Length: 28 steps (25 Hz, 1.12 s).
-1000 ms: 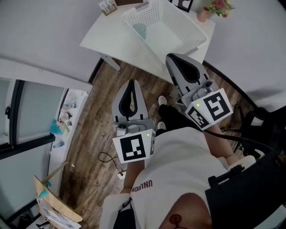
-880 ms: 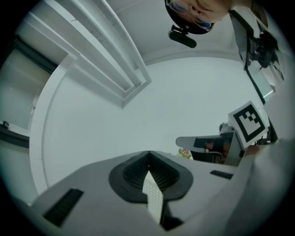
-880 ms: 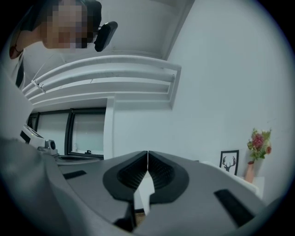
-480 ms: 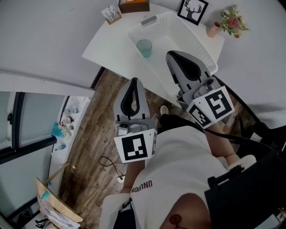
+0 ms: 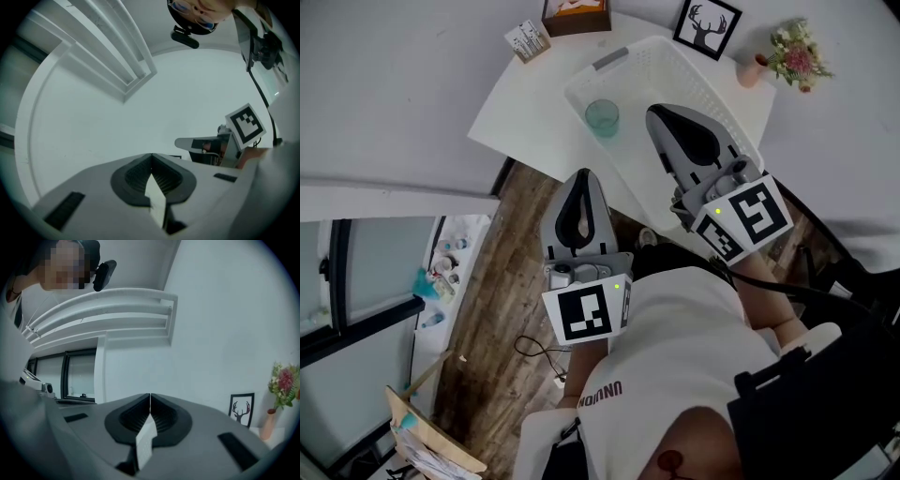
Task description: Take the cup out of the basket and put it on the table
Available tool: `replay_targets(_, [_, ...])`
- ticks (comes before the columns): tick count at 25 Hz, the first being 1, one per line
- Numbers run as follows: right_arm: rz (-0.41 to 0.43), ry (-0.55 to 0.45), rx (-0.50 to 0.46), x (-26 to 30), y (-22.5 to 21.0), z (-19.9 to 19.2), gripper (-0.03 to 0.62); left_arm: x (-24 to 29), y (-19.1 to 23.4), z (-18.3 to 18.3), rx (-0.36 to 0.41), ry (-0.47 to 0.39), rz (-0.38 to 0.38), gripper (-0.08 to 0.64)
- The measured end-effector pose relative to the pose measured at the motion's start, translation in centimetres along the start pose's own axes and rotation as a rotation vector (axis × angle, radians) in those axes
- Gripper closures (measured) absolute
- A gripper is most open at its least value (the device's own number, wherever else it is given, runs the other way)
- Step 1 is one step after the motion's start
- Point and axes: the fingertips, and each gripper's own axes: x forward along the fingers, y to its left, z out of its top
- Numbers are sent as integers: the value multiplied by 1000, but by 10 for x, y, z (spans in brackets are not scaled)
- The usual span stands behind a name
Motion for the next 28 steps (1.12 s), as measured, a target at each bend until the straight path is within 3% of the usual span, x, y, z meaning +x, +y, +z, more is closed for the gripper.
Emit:
replay_targets(5, [-40,14,2,20,-15,-6,572,23,12,2,-1,-4,-39,548])
replay_targets(18, [-269,122,59,84,-64,-52,572,109,49,-11,-32,35,-269,548])
replay_targets(28, [-327,277,49,116,-82,-102,572,147,67,-30,-53,47,-392,548])
